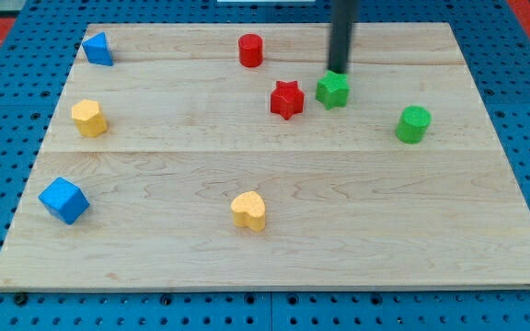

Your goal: Move the green star below the hexagon

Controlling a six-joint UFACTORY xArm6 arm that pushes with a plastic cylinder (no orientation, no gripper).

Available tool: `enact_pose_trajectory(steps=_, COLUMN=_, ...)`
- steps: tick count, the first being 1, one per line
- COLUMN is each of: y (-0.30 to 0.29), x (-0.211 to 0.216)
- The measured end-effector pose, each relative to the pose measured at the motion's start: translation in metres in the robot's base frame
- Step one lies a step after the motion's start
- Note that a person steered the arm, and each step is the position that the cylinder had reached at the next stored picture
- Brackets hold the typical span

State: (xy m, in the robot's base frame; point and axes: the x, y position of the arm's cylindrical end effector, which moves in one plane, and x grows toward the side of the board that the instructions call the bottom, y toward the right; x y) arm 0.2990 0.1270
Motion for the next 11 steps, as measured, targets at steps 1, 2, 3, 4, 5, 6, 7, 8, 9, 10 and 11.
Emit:
enact_pose_trajectory(steps=1, y=-0.067, x=0.043)
enact_pose_trajectory(steps=2, y=-0.092, x=0.056)
enact_pose_trajectory(steps=3, y=-0.094, x=0.098)
enact_pose_trajectory(steps=4, y=-0.167, x=0.153)
enact_pose_trajectory(steps=5, y=-0.178, x=0.181)
enact_pose_trajectory(steps=6, y=-0.217, x=0.183)
enact_pose_trajectory(steps=7, y=-0.258, x=0.159)
enact_pose_trajectory(steps=8, y=-0.290, x=0.145)
enact_pose_trajectory(steps=9, y=-0.312, x=0.140)
enact_pose_trajectory(steps=10, y=-0.289, x=0.106)
enact_pose_trajectory(steps=11, y=-0.314, x=0.041)
